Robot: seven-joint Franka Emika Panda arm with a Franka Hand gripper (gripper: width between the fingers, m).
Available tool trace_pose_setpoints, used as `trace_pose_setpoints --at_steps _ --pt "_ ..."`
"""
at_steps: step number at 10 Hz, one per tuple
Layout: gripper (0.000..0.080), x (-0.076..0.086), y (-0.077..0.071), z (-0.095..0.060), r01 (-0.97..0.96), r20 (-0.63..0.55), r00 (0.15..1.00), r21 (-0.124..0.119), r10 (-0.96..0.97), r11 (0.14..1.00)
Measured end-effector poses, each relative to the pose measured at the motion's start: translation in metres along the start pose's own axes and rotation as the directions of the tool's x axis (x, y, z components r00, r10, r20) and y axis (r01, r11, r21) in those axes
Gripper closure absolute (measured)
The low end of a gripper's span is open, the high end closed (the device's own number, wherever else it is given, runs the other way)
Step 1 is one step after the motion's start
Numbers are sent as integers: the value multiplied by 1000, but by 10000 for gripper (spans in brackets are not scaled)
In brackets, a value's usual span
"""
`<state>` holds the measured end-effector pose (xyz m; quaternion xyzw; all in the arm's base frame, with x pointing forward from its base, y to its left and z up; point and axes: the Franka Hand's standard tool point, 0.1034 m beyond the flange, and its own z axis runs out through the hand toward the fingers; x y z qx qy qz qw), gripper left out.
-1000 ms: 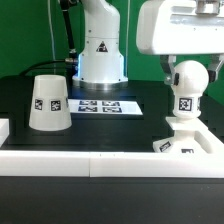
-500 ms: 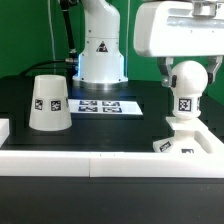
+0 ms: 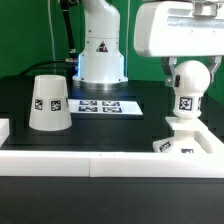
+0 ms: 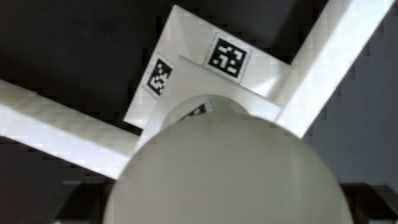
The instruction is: Assemble lamp
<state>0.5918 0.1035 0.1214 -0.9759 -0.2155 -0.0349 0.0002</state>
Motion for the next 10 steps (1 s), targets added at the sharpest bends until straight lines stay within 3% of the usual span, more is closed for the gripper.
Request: trace_pose_setpoints --at_steps 2,4,10 --pt "223 1 -3 0 -239 0 971 1 239 971" --pt "222 2 -6 -2 -462 -2 887 1 462 887" --pt "220 4 -7 -1 -766 -12 642 21 767 642"
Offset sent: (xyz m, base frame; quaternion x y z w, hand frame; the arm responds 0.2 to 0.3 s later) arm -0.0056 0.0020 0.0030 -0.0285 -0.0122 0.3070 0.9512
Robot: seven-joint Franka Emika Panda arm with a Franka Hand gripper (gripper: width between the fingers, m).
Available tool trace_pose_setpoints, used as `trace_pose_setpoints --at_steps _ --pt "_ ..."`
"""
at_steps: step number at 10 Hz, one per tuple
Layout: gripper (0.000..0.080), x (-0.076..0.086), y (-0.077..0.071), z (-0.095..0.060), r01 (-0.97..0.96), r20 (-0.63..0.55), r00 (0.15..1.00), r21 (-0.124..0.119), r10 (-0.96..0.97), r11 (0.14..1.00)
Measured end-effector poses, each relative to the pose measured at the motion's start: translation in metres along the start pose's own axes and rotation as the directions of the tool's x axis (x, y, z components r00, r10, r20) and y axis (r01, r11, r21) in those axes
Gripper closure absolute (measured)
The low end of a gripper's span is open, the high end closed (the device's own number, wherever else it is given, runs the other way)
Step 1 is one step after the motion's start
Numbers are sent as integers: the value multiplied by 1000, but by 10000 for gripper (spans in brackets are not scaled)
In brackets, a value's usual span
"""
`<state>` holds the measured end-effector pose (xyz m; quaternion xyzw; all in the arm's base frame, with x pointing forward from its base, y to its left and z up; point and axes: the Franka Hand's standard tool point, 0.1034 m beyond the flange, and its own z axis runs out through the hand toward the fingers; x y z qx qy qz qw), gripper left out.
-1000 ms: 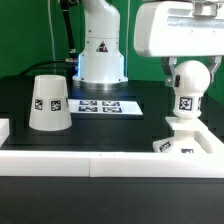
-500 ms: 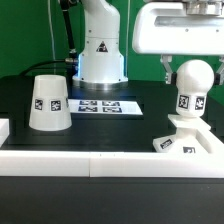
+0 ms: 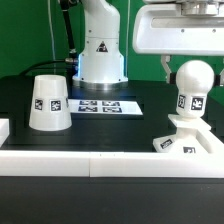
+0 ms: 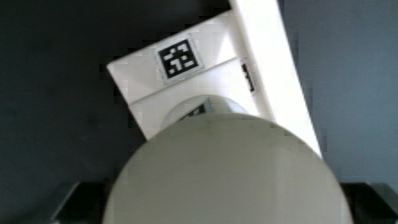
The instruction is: Assemble lamp
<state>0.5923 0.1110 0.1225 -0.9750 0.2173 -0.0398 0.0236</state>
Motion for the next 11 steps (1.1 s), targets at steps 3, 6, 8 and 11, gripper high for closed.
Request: trace_pose_setpoints --at_steps 3,6,8,11 --pt "220 0 0 0 -200 14 980 14 200 980" --pt "220 2 3 2 -487 68 872 35 484 873" --pt "220 4 4 3 -612 91 789 37 608 790" --pt "220 5 3 4 -701 103 711 32 696 712"
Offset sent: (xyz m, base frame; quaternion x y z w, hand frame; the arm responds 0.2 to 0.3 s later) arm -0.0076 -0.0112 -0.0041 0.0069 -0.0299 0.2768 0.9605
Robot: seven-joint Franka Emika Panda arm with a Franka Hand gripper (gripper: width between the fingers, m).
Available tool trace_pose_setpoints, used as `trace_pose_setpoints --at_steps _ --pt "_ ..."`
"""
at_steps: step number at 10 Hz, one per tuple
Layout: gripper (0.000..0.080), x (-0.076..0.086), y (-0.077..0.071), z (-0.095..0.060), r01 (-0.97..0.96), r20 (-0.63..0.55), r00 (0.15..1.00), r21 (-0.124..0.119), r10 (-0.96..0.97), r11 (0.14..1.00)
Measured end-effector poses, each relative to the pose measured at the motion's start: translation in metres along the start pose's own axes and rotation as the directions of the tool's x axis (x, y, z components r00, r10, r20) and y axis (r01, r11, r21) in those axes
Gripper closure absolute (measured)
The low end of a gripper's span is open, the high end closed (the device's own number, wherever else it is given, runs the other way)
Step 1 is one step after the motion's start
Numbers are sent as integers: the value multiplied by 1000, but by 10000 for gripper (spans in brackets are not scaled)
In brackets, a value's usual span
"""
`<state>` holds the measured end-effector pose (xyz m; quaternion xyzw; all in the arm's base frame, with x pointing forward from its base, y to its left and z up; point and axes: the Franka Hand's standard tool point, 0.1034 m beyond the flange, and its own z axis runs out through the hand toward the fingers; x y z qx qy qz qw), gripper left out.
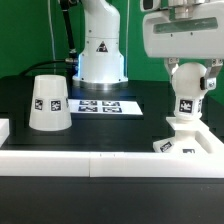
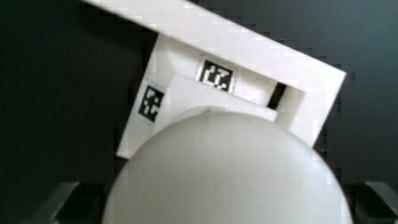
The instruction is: Assemble lamp
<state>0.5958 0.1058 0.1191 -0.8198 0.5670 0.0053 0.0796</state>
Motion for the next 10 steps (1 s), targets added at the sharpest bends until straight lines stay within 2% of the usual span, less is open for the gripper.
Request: trace_pose_setpoints --at_steps 2,5,7,8,10 --pt "119 -1 0 1 21 1 1000 -1 -21 1000" --pt "103 1 3 1 277 -4 961 -20 -277 961" --pt "101 -1 1 0 517 -7 856 -29 -518 855" --pt "101 0 1 0 579 -4 815 -30 -579 815" --pt "101 1 2 1 733 1 680 -33 -733 680"
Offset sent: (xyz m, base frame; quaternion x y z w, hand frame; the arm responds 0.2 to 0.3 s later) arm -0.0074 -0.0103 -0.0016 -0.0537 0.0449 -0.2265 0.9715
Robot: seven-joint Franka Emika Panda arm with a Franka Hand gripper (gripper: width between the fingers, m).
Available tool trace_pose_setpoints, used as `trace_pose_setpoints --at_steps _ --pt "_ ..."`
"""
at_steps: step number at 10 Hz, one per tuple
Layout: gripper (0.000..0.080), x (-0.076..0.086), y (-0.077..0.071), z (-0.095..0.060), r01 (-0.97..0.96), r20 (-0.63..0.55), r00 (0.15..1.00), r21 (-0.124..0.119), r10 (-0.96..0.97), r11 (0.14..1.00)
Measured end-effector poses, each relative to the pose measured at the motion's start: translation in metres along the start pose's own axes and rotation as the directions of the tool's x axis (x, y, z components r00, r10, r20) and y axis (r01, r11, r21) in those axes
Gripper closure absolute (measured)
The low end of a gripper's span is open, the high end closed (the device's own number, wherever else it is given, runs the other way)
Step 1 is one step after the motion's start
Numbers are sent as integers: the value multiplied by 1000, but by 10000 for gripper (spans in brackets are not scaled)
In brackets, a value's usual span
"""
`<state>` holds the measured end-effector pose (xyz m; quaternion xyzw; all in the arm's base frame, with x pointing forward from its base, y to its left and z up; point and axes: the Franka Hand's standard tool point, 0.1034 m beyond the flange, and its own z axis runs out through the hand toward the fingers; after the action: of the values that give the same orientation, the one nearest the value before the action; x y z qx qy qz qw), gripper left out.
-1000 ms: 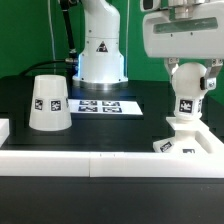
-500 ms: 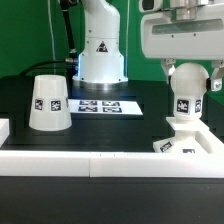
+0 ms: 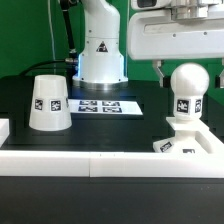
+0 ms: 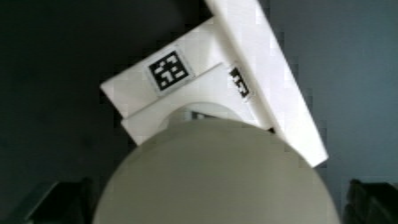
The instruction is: Assemble lamp
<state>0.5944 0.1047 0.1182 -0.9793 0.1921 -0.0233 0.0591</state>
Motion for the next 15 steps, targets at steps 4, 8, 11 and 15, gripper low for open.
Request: trace_pose_setpoints --at_steps 4,8,11,15 --pt "101 0 -5 0 439 -15 898 -37 -439 898" --pt "101 -4 -7 1 748 24 663 -50 -748 662" --pt "101 -2 -4 1 857 39 515 -44 -856 513" --pt "101 1 -2 0 971 68 238 -47 -969 235"
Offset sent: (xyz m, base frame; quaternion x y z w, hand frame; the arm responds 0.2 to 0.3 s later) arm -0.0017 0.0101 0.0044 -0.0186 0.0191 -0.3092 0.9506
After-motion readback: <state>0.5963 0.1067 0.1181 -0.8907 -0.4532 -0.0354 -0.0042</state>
